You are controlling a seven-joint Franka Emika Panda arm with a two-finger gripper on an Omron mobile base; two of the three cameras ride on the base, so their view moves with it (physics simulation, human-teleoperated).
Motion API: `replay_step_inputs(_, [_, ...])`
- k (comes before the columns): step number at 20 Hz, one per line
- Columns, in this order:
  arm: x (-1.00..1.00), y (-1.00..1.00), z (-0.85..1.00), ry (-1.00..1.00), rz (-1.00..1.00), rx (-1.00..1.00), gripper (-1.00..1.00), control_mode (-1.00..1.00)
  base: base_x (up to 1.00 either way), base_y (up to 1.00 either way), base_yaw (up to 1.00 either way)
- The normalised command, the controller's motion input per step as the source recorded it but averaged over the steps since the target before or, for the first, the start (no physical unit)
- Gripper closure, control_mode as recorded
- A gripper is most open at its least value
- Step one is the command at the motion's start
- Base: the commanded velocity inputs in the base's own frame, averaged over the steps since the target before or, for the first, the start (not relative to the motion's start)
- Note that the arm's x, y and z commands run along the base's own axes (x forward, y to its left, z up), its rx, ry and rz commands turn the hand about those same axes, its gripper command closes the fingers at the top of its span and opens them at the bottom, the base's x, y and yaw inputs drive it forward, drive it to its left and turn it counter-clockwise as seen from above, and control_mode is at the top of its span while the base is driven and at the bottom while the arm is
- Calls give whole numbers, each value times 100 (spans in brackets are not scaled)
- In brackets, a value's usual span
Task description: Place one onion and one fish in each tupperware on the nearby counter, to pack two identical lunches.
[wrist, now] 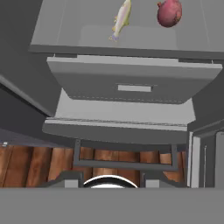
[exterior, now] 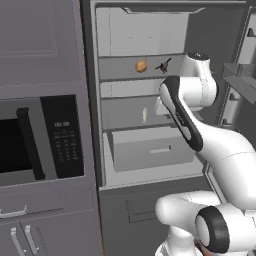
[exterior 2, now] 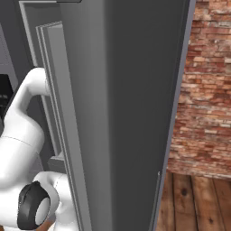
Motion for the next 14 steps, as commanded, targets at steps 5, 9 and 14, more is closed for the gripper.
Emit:
replay_step_inputs(5, [-2, -1, 0, -4, 0, 0, -100, -100, 0, 0, 0])
replay_step_inputs(9, [-4, -1, -2, 0, 0, 0, -100, -100, 0, 0, 0])
replay_step_inputs(14, [-2, 6, -31, -4, -9, 0, -100, -100, 0, 0, 0])
